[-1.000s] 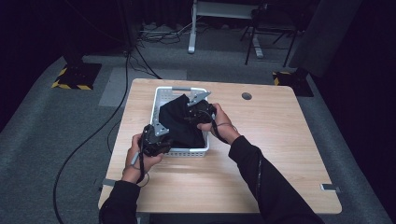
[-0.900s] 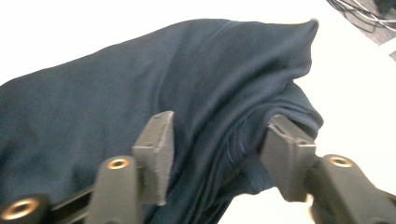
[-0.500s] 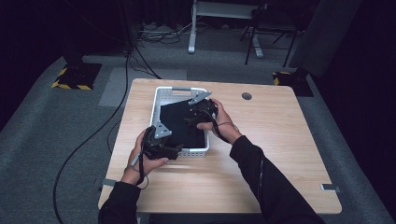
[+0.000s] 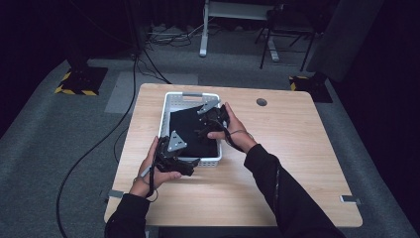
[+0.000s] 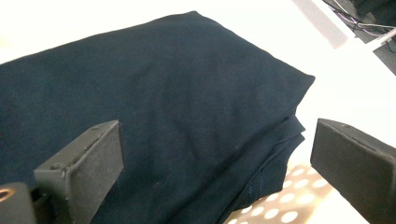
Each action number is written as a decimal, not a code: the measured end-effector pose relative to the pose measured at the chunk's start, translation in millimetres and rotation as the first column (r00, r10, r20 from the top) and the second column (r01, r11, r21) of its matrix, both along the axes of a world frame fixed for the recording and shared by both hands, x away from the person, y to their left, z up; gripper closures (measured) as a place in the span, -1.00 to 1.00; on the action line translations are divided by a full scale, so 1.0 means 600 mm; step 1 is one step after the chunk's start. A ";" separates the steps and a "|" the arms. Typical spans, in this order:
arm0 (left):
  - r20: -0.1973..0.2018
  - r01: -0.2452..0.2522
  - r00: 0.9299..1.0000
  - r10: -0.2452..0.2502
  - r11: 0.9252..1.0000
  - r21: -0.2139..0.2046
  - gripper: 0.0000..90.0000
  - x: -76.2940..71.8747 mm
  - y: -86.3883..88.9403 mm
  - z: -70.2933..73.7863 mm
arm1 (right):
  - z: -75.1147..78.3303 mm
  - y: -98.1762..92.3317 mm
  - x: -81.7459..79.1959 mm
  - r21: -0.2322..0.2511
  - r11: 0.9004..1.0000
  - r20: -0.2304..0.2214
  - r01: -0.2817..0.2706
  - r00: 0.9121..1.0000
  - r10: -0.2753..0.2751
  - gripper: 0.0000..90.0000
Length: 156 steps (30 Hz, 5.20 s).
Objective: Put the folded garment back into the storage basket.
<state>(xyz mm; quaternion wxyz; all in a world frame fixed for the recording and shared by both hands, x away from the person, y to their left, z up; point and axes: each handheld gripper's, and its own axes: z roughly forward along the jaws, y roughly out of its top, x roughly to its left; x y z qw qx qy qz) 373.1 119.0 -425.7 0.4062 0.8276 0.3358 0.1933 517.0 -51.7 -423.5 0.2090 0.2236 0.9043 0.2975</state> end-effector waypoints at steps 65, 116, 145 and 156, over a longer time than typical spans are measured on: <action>0.221 0.043 0.973 -0.065 0.994 0.102 -0.96 -0.075 -0.087 0.036 | 0.088 -0.087 -0.158 -0.098 0.977 0.193 -0.187 0.960 0.204 -0.92; 0.080 0.293 0.946 -0.313 0.935 0.201 -0.96 -0.106 -0.220 -0.057 | -0.028 -0.321 -0.284 -0.121 0.991 0.229 -0.059 0.970 0.085 -0.95; -0.143 0.259 0.959 -0.243 0.960 0.105 -0.95 -0.087 -0.209 -0.132 | -0.111 -0.490 -0.311 -0.017 0.989 0.082 0.148 0.986 -0.146 -0.94; -0.169 0.256 0.956 -0.238 0.962 0.095 -0.98 -0.080 -0.200 -0.133 | -0.124 -0.551 -0.325 0.085 0.966 0.018 0.245 0.969 -0.248 -0.93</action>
